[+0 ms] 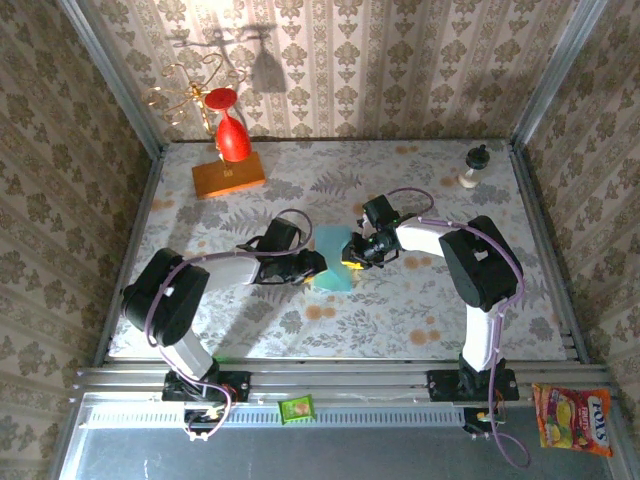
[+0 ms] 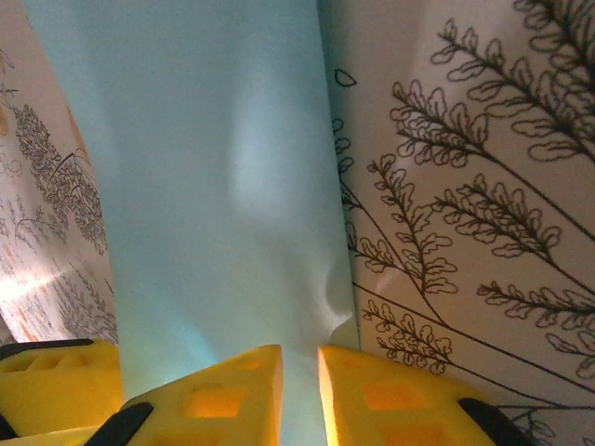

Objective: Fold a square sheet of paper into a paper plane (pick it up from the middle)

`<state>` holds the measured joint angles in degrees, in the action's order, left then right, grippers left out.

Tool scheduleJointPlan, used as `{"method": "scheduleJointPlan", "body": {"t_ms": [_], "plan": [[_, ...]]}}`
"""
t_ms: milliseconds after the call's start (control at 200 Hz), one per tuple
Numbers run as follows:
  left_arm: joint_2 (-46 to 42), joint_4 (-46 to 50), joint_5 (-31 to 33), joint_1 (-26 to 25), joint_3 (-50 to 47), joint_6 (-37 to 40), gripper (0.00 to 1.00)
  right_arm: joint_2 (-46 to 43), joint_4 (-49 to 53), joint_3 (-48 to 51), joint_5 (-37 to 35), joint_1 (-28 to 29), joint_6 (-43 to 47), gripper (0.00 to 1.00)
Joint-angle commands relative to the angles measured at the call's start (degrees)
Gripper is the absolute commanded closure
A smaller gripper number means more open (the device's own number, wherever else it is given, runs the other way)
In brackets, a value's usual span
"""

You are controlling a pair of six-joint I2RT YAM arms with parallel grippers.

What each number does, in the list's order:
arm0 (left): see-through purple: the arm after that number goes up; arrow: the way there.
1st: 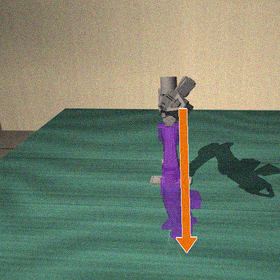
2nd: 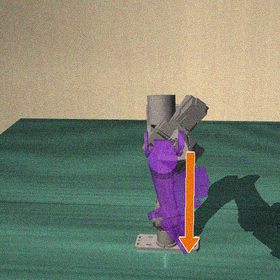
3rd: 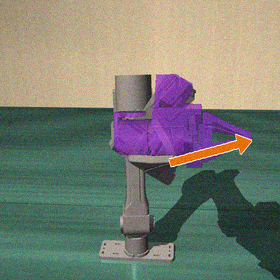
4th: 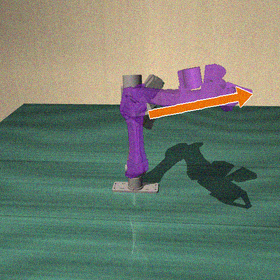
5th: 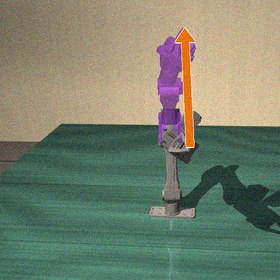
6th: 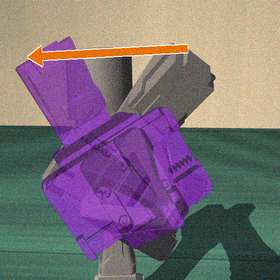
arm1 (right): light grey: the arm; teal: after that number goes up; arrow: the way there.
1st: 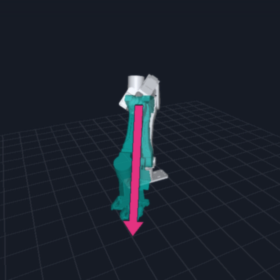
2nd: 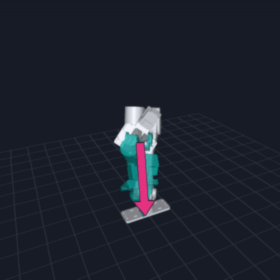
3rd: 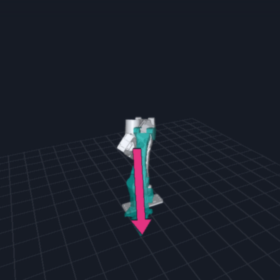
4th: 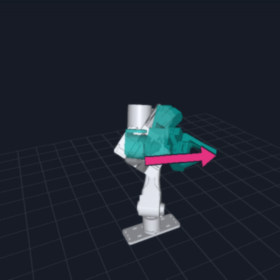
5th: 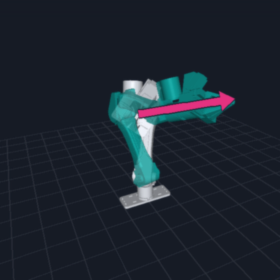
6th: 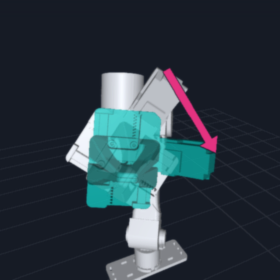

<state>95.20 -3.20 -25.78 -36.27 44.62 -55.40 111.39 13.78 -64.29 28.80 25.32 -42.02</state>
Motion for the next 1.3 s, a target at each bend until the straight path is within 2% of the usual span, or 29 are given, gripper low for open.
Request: {"method": "scheduleJointPlan", "body": {"t_ms": [0, 250, 550, 695, 1025, 1295], "plan": [[1.4, -4.8, -3.1, 0.9, -1.4, -1.9, 0.62, 2.8, 2.5, 0.7, -2.7, -0.4, 0.5, 0.78], [2.4, -11.9, -6.9, 3.6, -3.0, -4.0, 0.64, 2.6, 2.7, 0.7, -2.9, -0.4, 0.5, 0.78], [4.5, -9.9, -7.8, 4.9, -0.9, -1.8, 0.7, 2.5, 2.6, 0.6, -2.9, -0.4, 0.5, 0.78], [6.1, -12.6, -9.7, 6.2, -0.8, -2.0, 0.73, 2.6, 2.6, 0.6, -3.0, -0.4, 0.7, 0.78], [7.4, -12.3, -10.7, 7.6, 0.2, -0.7, 0.81, 2.4, 2.5, 0.4, -3.0, -0.4, 0.7, 0.77], [8.7, -15.0, -13.6, 7.6, 0.1, -1.7, 0.83, 2.3, 2.6, 0.0, -3.0, -0.5, 0.8, 0.76]]}}
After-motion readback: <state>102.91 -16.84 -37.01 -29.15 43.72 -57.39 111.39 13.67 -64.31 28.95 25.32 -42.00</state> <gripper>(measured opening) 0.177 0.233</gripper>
